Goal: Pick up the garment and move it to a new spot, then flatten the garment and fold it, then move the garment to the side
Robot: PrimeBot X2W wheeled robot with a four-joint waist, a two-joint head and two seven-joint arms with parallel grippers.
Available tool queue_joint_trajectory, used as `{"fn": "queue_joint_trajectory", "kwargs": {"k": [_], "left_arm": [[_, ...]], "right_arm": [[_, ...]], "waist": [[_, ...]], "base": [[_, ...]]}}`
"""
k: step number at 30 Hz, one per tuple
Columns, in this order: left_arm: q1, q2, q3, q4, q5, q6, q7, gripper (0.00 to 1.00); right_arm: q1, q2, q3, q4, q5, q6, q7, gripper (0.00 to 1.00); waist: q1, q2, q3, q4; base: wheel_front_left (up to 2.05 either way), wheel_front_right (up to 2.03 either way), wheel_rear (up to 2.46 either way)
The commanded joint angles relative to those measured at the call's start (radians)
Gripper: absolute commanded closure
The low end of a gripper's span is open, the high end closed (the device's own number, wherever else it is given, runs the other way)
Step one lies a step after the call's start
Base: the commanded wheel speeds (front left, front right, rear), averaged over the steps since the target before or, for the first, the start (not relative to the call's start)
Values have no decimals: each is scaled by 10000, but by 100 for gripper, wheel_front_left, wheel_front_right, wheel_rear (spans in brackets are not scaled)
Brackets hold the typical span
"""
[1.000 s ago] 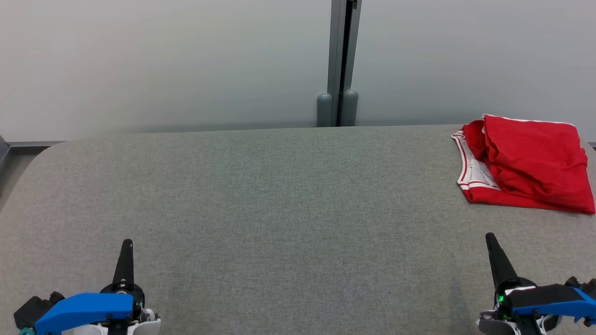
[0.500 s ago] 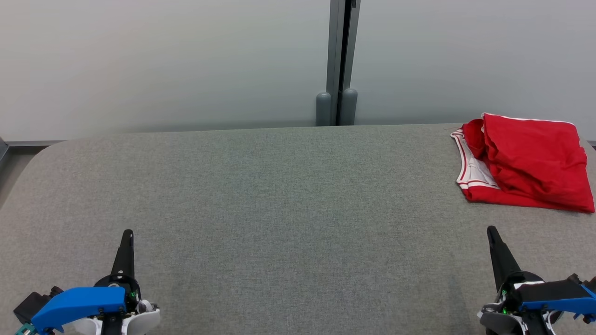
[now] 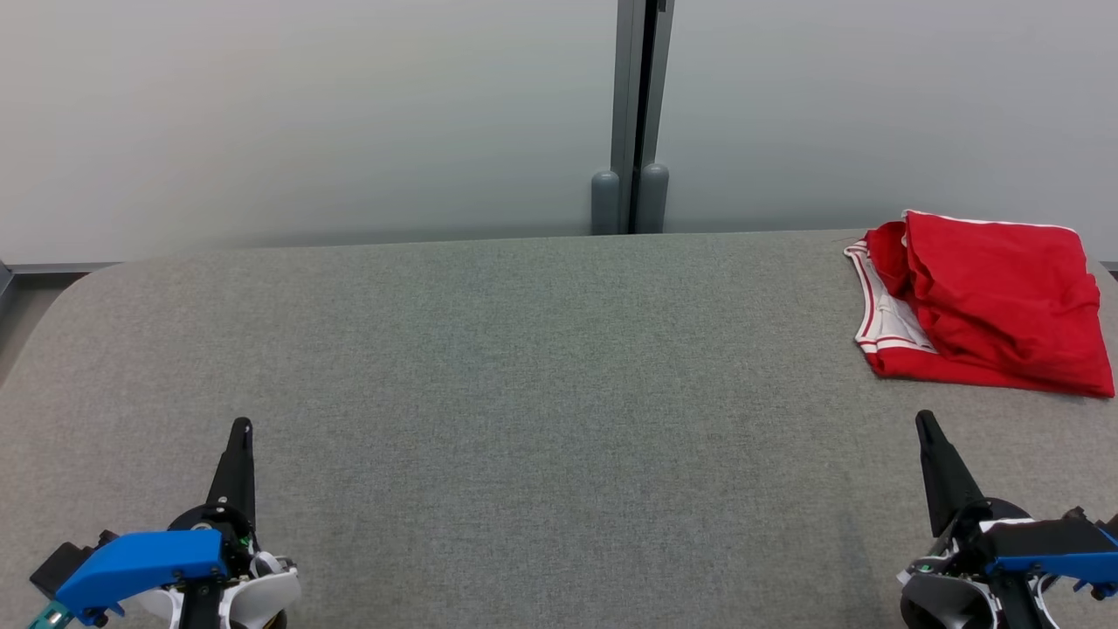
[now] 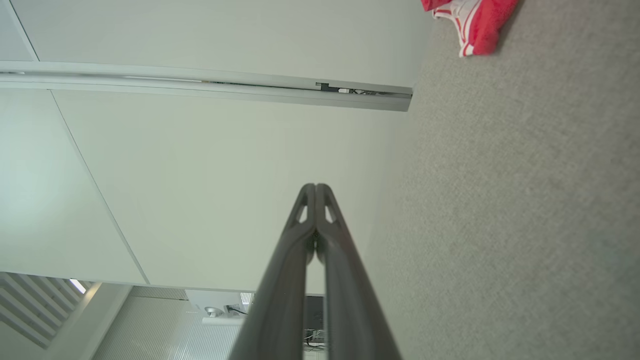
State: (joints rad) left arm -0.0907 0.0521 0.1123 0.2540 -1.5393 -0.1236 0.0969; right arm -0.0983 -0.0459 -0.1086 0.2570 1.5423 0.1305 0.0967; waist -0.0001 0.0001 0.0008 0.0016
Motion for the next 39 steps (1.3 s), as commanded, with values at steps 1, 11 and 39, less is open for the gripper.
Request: {"fn": "queue_joint_trajectory", "kwargs": {"k": [1,11,39], "left_arm": [[-197,-17,15,-67,-183,-78,74,100],[-244,-31,33,-111,-747,-101,215,100],[-243,-29,28,-111,-750,-95,212,100]], "right_arm": [[-110,-74,-45,-85,187,4,73,100],[-175,-76,-76,-155,725,4,210,100],[-174,-76,-72,-154,719,4,209,100]], "waist": [[1,-1,2,-1],[1,-1,23,-15],[1,-1,23,-15]], "base": [[0,0,0],[0,0,0],[0,0,0]]}}
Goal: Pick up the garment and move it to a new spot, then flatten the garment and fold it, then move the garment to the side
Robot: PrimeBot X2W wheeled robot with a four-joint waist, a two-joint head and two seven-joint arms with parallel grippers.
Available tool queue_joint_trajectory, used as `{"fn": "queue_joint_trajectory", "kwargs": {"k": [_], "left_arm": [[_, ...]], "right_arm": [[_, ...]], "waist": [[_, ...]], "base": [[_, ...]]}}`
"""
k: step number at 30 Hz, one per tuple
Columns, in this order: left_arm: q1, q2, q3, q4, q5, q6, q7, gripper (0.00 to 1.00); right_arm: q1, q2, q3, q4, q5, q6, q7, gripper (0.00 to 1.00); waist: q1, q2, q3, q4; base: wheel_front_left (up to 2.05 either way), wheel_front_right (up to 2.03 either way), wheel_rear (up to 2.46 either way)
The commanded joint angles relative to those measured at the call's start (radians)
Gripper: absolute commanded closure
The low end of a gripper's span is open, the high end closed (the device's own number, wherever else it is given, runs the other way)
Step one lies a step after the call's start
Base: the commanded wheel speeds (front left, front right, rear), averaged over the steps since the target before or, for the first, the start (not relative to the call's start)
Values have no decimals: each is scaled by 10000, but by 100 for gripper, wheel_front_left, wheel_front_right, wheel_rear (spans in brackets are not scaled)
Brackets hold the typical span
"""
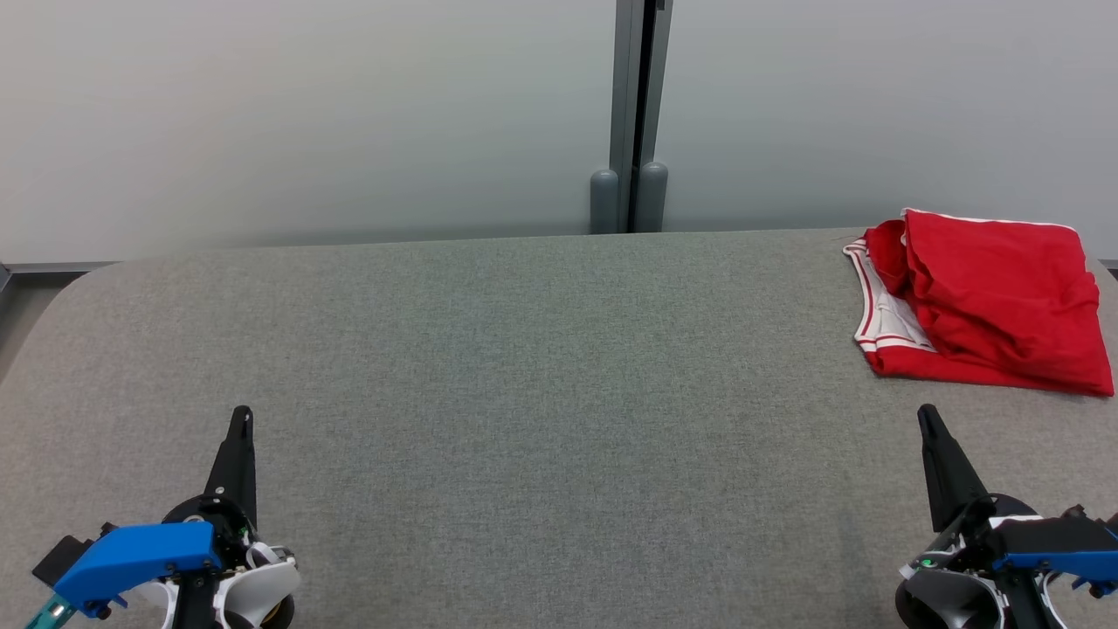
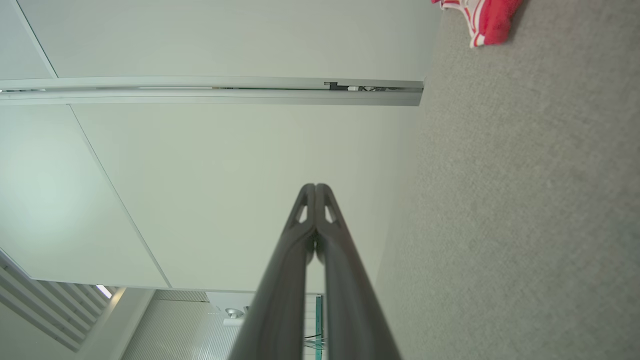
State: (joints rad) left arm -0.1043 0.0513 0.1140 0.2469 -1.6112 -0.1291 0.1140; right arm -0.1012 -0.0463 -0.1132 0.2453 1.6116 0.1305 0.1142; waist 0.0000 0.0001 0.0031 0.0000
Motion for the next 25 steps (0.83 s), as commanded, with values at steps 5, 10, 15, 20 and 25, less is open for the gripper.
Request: {"fn": "queue_joint_trajectory", "kwargs": {"k": [5,10,15,20,25], "left_arm": [[-107,-22,11,-40,-30,-39,41,100],[-107,-22,10,-41,-30,-39,41,100],[-107,-22,10,-41,-31,-39,41,100],[-106,-22,10,-41,-32,-39,40,100],[-106,-22,9,-42,-31,-39,40,100]], "right_arm": [[-145,-73,-26,-37,27,4,34,100],[-144,-73,-26,-37,27,4,34,100],[-144,-71,-25,-37,27,4,34,100],[-144,-71,-25,-37,27,4,33,100],[-144,-71,-25,-37,27,4,33,100]], "waist": [[0,-1,0,0],[0,-1,0,0],[0,-1,0,0],[0,-1,0,0],[0,-1,0,0]], "base": [[0,0,0],[0,0,0],[0,0,0],[0,0,0],[0,0,0]]}}
